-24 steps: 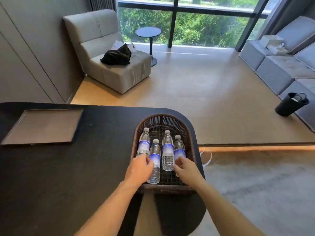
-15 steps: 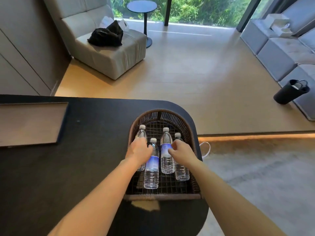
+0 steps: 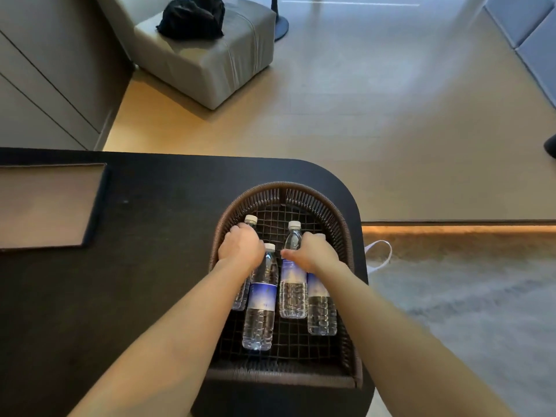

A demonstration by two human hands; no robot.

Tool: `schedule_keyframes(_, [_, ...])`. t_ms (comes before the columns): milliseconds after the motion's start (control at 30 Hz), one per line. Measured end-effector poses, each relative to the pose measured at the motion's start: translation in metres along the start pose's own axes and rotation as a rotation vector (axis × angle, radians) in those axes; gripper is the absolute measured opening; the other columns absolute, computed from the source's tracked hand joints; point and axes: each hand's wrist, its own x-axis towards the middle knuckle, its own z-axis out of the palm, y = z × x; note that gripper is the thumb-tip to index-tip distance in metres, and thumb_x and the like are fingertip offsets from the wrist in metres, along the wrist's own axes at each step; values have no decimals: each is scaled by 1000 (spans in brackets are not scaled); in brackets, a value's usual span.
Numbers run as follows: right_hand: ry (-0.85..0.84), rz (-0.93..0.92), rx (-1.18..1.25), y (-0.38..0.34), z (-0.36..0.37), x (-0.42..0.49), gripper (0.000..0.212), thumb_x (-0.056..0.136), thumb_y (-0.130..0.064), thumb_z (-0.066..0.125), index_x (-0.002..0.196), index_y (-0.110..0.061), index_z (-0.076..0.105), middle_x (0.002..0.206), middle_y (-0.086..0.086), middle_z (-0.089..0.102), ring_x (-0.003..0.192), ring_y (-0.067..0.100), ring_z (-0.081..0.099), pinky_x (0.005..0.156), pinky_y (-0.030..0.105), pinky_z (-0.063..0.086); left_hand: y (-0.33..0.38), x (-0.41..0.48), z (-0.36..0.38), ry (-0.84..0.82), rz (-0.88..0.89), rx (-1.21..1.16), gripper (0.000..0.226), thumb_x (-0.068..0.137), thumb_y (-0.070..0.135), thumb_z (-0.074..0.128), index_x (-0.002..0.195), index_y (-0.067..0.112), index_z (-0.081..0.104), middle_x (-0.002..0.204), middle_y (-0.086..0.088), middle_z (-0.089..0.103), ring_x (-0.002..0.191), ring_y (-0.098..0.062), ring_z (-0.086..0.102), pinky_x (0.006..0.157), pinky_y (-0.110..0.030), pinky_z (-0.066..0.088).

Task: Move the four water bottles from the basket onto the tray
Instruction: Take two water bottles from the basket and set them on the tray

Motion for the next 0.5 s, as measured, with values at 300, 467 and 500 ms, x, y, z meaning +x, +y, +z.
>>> schedule_keyframes(300, [41, 33, 81, -3, 5, -2, 44, 72, -55, 85, 83, -26, 54, 81, -5, 56, 68, 13, 59, 52, 31, 45, 2, -3, -7, 18, 7, -43, 31, 87, 39, 77, 96, 19, 56, 104, -6, 70, 84, -25, 60, 70, -36, 47])
schedule_keyframes(467, [85, -157, 414, 9, 6, -35, 53, 66, -34, 94, 105, -27, 58, 90, -11, 65, 77, 5, 63, 58, 22, 44, -14, -38, -15, 137, 108, -160, 44, 77, 40, 86, 103, 15, 61, 104, -3, 61, 93, -23, 62, 75, -36, 52])
schedule_keyframes(500, [78, -203, 482, 12, 8, -46, 54, 66, -29, 93, 108, -27, 59, 90, -11, 67, 76, 5, 66, 58, 20, 47, -20, -46, -15, 156, 141, -197, 44, 75, 40, 87, 104, 17, 62, 104, -1, 58, 95, -23, 61, 79, -36, 52])
